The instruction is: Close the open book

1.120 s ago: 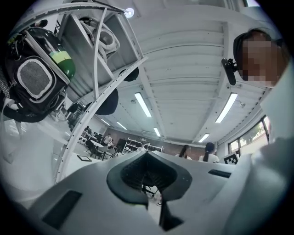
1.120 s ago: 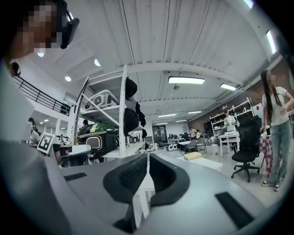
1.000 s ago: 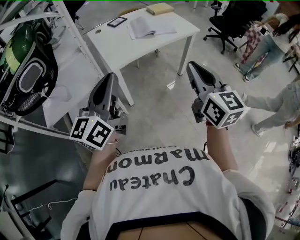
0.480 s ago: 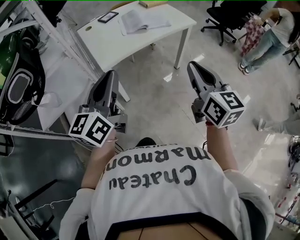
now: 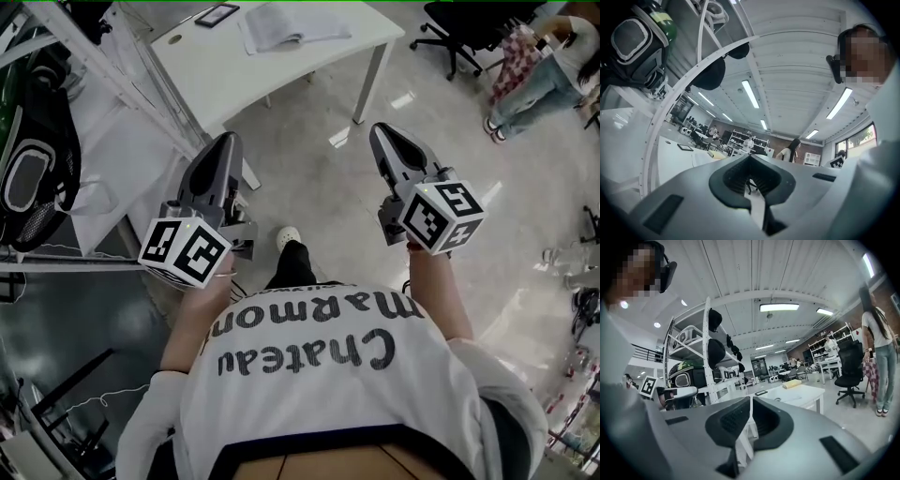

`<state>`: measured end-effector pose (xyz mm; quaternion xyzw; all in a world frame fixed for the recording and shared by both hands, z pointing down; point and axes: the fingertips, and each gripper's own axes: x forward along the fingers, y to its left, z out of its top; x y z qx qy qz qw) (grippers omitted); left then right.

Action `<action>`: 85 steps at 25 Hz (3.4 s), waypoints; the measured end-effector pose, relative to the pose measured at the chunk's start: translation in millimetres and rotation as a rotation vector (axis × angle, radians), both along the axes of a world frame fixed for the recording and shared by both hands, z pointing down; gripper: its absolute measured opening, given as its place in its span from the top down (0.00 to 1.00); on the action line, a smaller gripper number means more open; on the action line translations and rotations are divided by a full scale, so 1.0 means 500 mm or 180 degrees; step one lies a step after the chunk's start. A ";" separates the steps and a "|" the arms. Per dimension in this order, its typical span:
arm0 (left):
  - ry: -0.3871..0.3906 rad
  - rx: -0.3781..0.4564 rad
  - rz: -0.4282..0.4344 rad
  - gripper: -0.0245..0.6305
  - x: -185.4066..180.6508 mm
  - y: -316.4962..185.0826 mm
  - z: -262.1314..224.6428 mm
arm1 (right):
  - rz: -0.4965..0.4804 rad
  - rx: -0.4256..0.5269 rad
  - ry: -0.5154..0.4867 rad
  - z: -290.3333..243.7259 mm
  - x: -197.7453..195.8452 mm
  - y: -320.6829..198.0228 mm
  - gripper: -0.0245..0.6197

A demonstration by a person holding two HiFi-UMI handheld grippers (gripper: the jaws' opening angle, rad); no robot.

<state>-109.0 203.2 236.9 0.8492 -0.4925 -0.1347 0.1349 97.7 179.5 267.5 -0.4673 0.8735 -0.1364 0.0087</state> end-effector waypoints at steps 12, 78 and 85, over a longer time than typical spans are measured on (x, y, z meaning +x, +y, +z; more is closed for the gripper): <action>0.0039 -0.0099 0.0067 0.93 -0.032 -0.229 0.016 | -0.0108 -0.0148 0.0034 0.014 -0.087 -0.210 0.91; 0.0138 -0.0750 -0.0513 0.93 -0.127 -0.807 0.189 | -0.0586 -0.1436 -0.0362 0.257 -0.202 -0.926 0.91; 0.0151 -0.0984 -0.0807 0.93 -0.142 -0.814 0.257 | -0.0788 -0.1411 -0.0085 0.309 -0.209 -0.986 0.91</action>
